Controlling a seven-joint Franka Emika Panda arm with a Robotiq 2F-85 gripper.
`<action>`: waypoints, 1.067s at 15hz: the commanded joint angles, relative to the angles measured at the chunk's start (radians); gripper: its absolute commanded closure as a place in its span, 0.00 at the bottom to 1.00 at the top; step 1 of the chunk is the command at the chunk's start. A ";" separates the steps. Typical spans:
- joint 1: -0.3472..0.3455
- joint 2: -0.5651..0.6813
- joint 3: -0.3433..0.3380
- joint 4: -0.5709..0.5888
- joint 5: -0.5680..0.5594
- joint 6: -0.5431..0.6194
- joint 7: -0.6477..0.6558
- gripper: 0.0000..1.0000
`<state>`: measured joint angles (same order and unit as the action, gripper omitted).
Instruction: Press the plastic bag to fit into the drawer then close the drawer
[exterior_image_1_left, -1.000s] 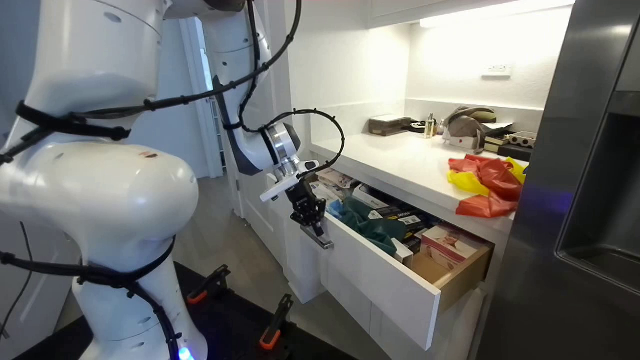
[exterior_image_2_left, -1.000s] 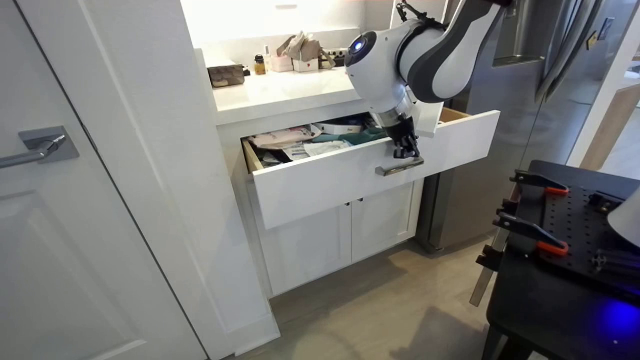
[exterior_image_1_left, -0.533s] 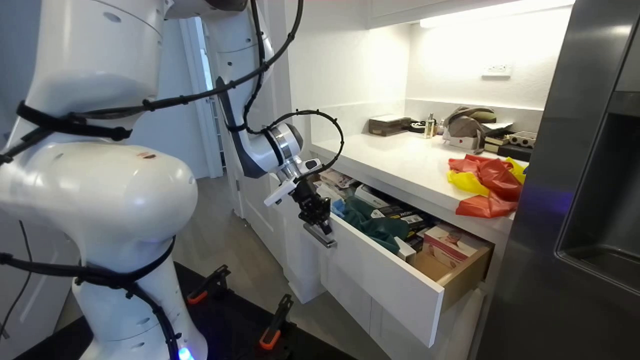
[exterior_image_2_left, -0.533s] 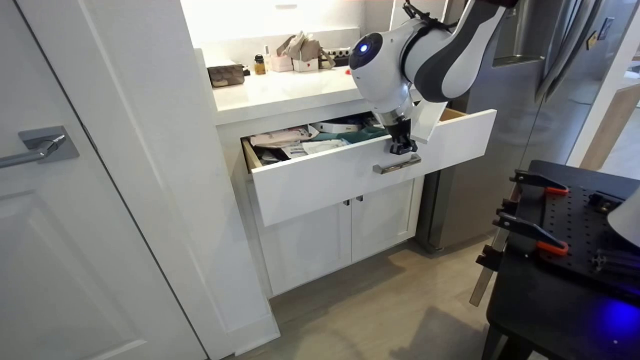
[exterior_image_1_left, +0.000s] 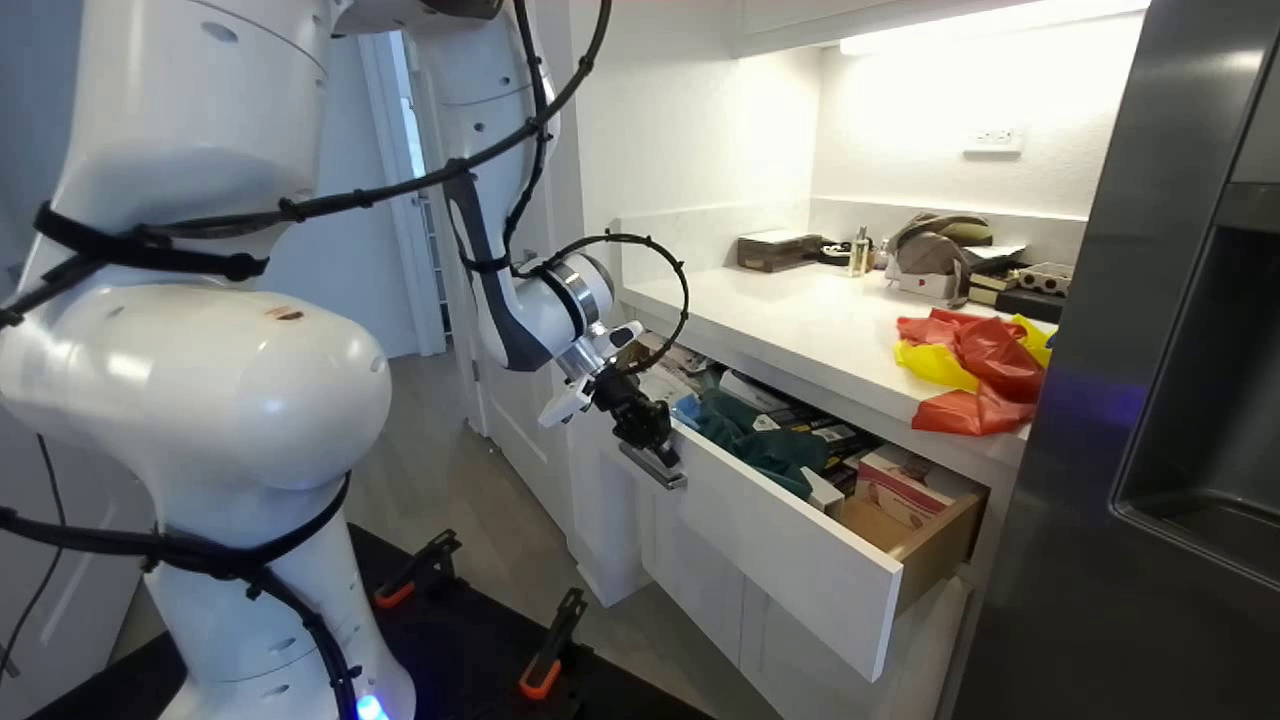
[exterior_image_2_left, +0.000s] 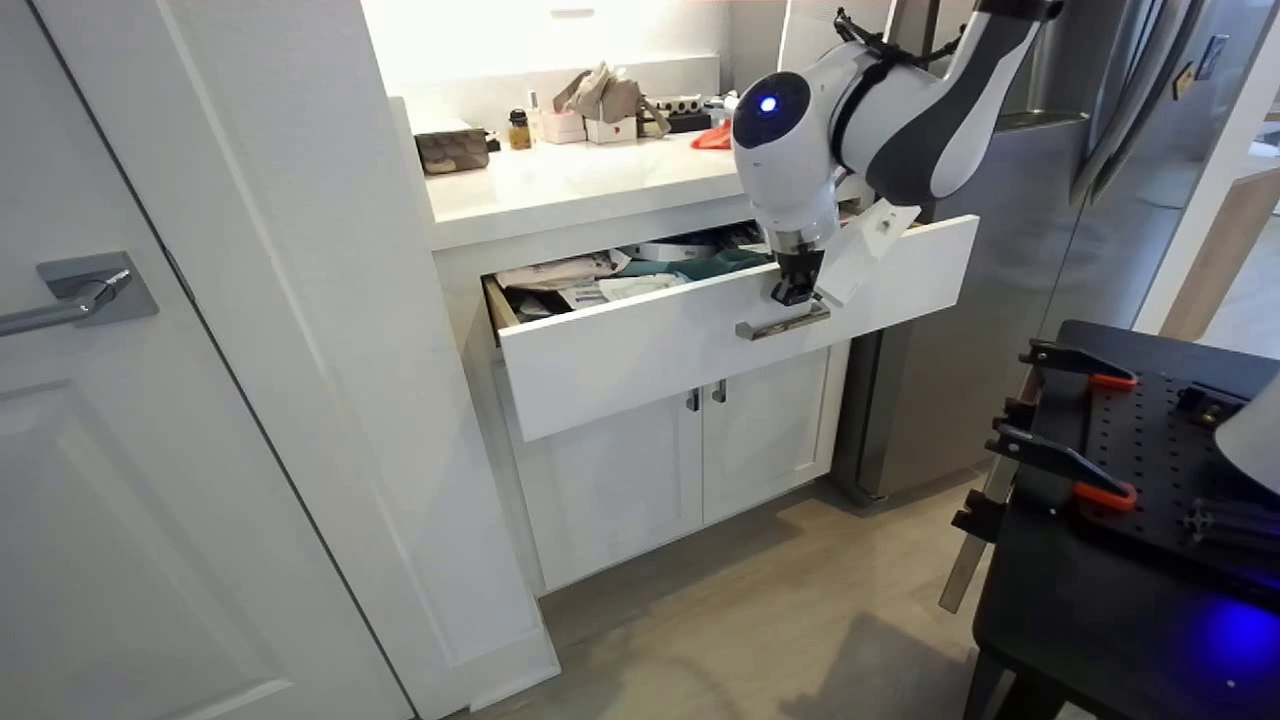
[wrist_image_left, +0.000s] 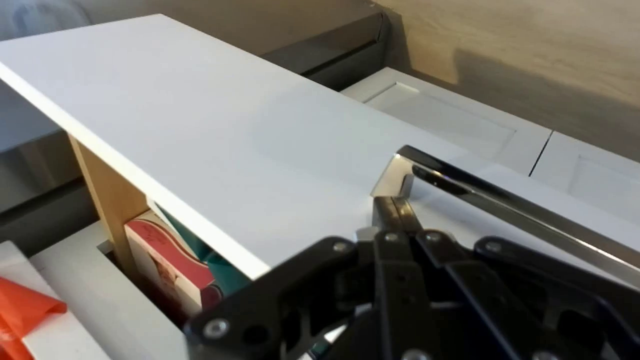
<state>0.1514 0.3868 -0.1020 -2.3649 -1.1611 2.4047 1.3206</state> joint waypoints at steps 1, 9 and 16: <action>-0.046 -0.043 0.006 -0.035 -0.117 0.043 0.142 1.00; -0.148 -0.035 0.015 -0.009 -0.291 0.117 0.309 1.00; -0.223 0.011 0.004 0.052 -0.386 0.184 0.335 1.00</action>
<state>-0.0315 0.3784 -0.0980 -2.3481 -1.4815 2.5488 1.6127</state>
